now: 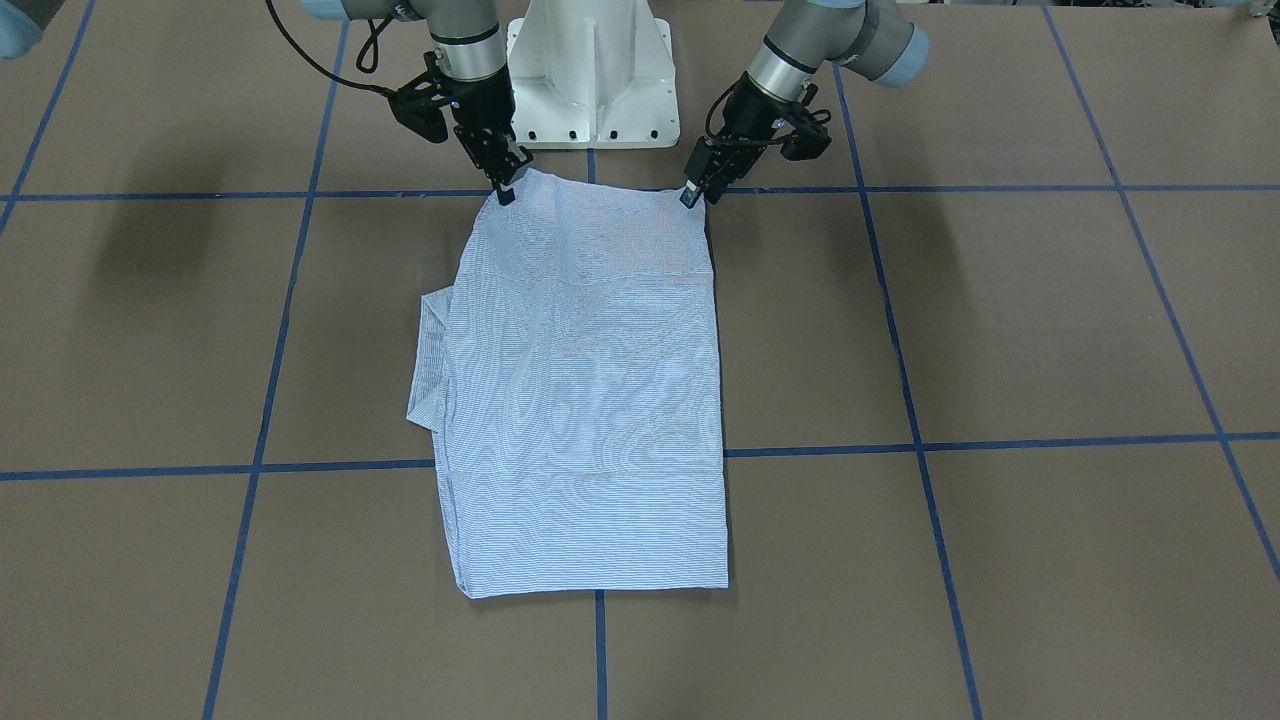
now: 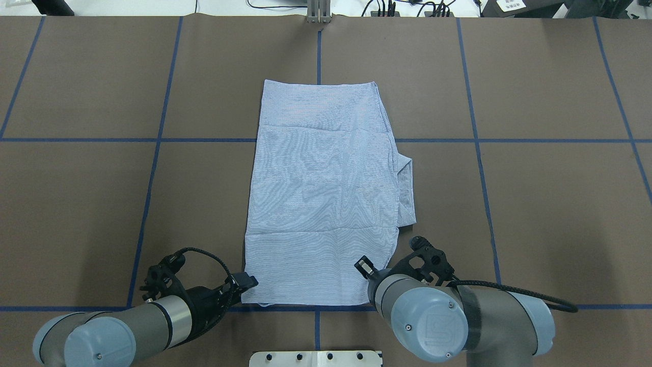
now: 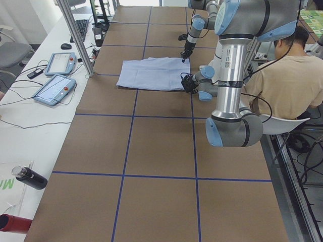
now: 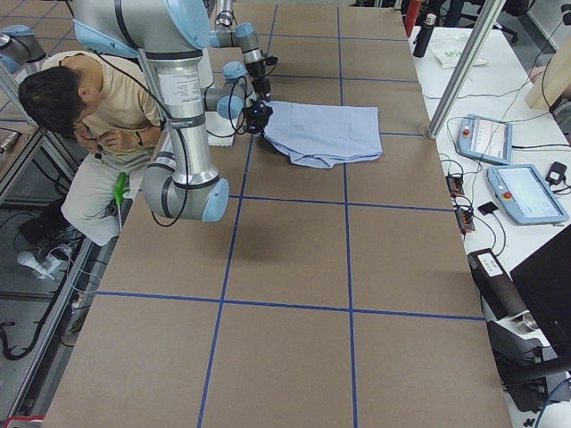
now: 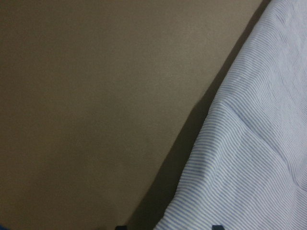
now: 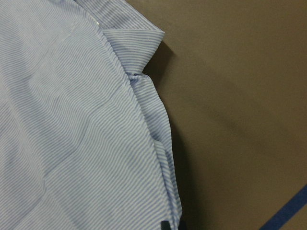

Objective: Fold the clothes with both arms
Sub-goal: 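Grasp the shirt's near edge with both grippers and lift it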

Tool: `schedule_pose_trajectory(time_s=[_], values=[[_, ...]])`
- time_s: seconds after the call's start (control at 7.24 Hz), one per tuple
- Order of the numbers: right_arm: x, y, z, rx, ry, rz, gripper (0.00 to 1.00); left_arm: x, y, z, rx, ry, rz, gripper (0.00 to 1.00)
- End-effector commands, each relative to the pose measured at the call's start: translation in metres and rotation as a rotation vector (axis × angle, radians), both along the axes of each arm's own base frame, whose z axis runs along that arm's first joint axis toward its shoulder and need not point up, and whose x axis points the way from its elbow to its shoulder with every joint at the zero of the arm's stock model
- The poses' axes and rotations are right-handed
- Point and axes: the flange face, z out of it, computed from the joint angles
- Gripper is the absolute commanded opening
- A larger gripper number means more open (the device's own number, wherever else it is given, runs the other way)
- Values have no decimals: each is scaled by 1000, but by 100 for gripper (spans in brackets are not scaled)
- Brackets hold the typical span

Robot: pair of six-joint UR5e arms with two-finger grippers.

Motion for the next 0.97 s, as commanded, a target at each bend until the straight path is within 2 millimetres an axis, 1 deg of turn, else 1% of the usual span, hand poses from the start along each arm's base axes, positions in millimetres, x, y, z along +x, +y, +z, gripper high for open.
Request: schedule_pose_trajectory(time_s=[0.0, 0.14, 0.28, 0.41, 0.55, 0.69, 0.83], values=[[0, 0, 1, 0, 3, 0, 0, 2, 3, -1, -2, 3, 5, 26], [1, 0, 2, -1, 4, 0, 0, 2, 3, -1, -3, 3, 3, 0], [1, 0, 2, -1, 4, 0, 0, 1, 3, 0, -7, 3, 2, 0], [1, 0, 2, -1, 4, 0, 0, -4, 1, -8, -14, 23, -4, 0], [2, 0, 2, 0, 3, 0, 0, -14, 3, -18, -17, 47, 0, 0], [15, 4, 0, 0, -11, -2, 0, -20, 6, -29, -60, 87, -3, 0], [33, 9, 1, 0, -23, -7, 0, -40, 15, -53, -105, 155, 8, 0]])
